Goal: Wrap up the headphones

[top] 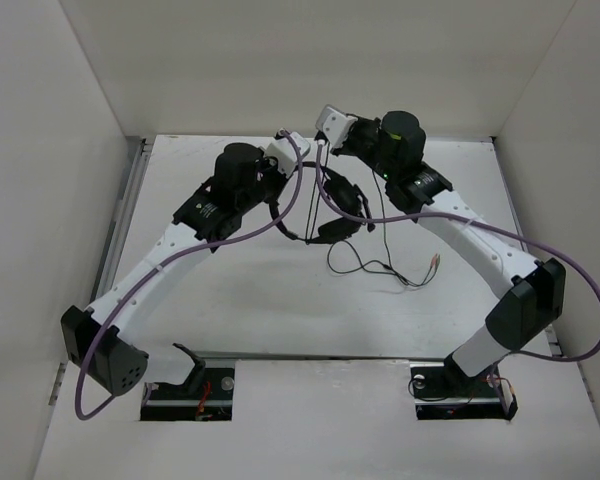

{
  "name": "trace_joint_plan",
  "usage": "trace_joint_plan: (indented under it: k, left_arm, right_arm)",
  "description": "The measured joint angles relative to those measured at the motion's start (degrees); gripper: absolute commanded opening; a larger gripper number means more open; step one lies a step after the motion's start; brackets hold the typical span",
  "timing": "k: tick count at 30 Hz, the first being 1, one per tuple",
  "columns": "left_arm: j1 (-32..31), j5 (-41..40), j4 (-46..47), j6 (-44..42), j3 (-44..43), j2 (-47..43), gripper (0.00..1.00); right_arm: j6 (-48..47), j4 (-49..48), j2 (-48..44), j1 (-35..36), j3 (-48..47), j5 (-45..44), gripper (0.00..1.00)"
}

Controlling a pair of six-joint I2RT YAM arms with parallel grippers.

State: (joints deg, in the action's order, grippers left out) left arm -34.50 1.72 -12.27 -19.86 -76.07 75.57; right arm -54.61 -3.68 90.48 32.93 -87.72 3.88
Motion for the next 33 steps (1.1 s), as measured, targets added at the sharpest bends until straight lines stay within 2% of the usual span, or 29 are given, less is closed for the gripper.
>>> trace_joint_plan:
  k: [14, 21, 27, 33]
  left_arm:
    - [-1.18, 4.37, -3.23, 0.7, -3.87, 0.0, 0.0]
    - [-1.18, 5.57, -4.68, 1.81, -8.79, 0.0, 0.0]
    - [-1.14, 7.91, -6.51, 3.69, -16.39, 0.55, 0.0]
    - [-0.13, 9.55, -7.58, 5.84, -24.76, 2.23, 0.0]
  right_arm:
    - [14.88, 0.72, 4.31, -4.72, -1.92, 7.43, 0.12]
    - [22.91, 0.52, 4.79, -8.33, -1.33, 12.17, 0.12]
    - [37.0, -0.68, 5.31, -10.29, 0.59, 22.82, 0.13]
    - [59.93, -13.25, 6.69, -10.45, 10.23, 35.32, 0.2]
